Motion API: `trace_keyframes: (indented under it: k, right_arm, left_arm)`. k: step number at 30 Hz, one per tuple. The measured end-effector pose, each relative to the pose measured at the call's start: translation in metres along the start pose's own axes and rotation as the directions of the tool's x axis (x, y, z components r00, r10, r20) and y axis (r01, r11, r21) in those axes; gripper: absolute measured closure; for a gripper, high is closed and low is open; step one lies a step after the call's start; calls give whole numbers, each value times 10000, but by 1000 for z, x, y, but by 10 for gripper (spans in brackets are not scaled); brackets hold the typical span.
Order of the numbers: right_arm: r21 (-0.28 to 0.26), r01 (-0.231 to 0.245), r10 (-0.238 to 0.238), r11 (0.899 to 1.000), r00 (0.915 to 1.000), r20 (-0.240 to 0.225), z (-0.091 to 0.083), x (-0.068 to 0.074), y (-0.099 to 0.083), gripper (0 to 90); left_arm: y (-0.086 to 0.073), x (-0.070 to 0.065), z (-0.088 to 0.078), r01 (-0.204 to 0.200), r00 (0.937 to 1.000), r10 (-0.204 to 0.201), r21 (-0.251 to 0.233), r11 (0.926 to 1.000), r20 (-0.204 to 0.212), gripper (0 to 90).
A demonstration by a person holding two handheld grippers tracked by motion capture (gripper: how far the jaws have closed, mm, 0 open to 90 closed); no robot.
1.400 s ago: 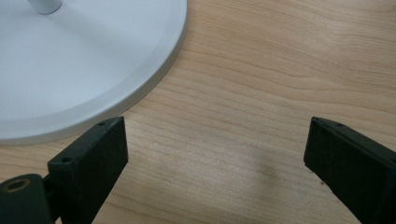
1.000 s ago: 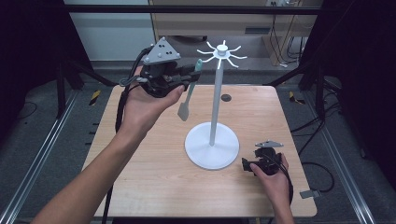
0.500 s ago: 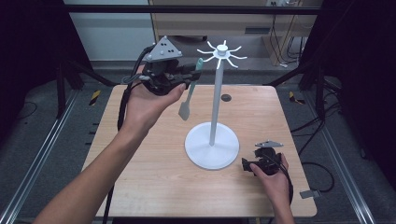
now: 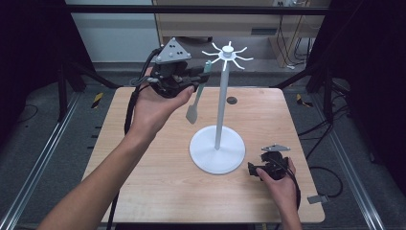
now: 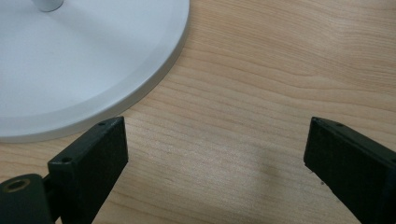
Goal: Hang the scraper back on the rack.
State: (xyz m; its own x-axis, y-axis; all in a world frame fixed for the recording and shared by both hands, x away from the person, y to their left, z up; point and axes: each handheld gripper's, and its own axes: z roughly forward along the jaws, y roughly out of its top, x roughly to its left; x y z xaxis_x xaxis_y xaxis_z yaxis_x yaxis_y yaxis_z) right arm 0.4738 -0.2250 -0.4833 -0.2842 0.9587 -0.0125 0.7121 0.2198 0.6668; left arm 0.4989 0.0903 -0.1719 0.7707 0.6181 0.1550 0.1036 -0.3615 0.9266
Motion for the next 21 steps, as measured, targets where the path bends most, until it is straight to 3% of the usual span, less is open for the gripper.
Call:
trace_keyframes:
  k: [21]
  right_arm:
    - [29,3,-3,10000,10000,-24,0,1,0,66]
  left_arm:
    - [1,-1,6,36,10000,-36,8,10000,-4,738]
